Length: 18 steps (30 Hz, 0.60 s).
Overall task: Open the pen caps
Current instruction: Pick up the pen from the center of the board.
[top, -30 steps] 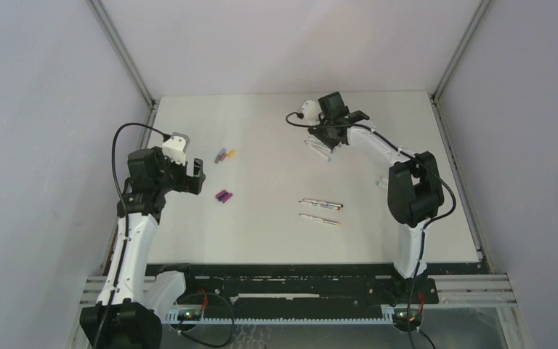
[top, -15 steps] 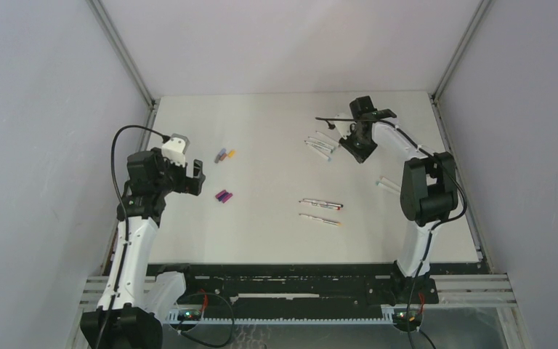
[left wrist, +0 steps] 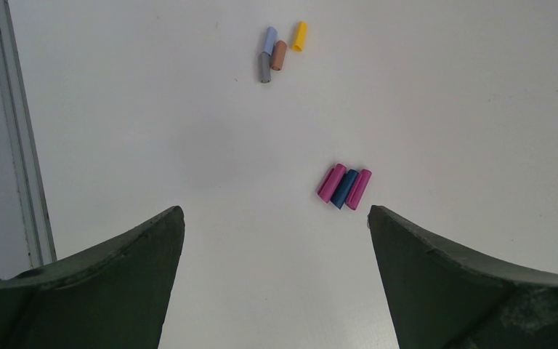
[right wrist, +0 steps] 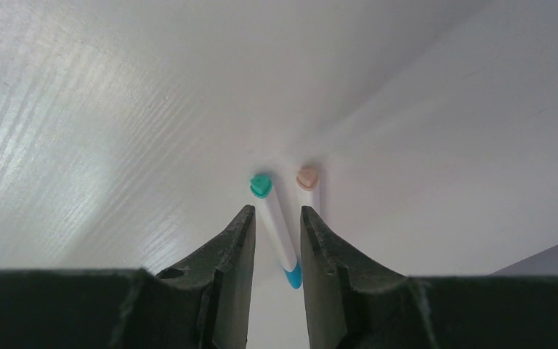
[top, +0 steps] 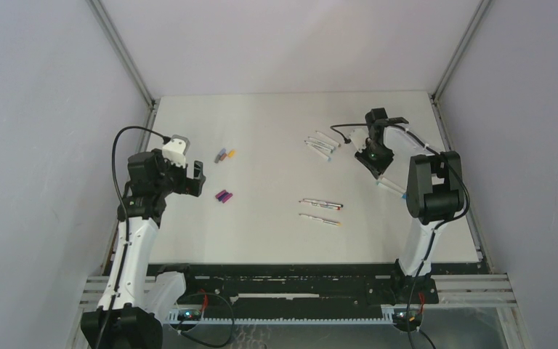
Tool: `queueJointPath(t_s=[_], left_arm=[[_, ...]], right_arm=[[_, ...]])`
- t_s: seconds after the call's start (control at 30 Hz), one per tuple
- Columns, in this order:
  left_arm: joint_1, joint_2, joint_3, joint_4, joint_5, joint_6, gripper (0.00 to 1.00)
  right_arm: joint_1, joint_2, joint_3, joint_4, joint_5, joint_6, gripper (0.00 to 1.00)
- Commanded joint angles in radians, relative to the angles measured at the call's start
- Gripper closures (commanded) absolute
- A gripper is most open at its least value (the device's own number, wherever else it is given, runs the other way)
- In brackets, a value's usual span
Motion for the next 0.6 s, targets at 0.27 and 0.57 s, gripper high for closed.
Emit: queueJointPath(t_s=[0.27,0.57], left_arm=[[0.008,-0.016,-0.008,0.033,0.006,-0.002,0.00],[0.008,-0.016,-0.010,0.033,0.004,-0.002,0.00]], right_arm=[[-0.022,0.019,-0.020,-0.030,-0.003,-0.034,0.74],[-0.030,0.057,-0.030,-0.026,-0.003,-0.030,0.74]])
